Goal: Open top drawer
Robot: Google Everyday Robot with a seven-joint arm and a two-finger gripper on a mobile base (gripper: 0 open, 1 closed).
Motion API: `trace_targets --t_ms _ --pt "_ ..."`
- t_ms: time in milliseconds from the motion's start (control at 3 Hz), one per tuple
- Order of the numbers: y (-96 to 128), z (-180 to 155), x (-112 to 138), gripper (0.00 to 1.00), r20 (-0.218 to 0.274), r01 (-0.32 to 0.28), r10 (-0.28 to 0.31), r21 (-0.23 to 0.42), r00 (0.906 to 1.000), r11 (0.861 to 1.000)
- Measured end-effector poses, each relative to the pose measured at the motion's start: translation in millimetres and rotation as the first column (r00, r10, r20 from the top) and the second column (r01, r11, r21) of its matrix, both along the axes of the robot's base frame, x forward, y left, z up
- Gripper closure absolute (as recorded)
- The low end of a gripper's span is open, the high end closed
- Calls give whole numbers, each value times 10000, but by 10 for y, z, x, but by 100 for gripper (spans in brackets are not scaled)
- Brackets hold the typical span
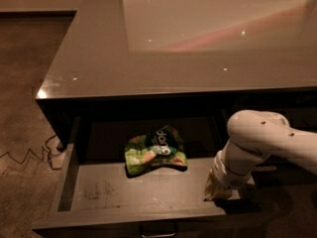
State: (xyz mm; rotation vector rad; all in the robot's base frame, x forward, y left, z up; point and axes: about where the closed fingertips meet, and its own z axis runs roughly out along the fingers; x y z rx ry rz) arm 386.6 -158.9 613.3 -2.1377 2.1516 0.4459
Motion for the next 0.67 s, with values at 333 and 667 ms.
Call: trace_targets --t_ms 333,667 --pt "2 0 9 100 -1 0 0 0 10000 10000" --pt "-69 -96 -271 100 -470 67 -70 -65 9989 10000"
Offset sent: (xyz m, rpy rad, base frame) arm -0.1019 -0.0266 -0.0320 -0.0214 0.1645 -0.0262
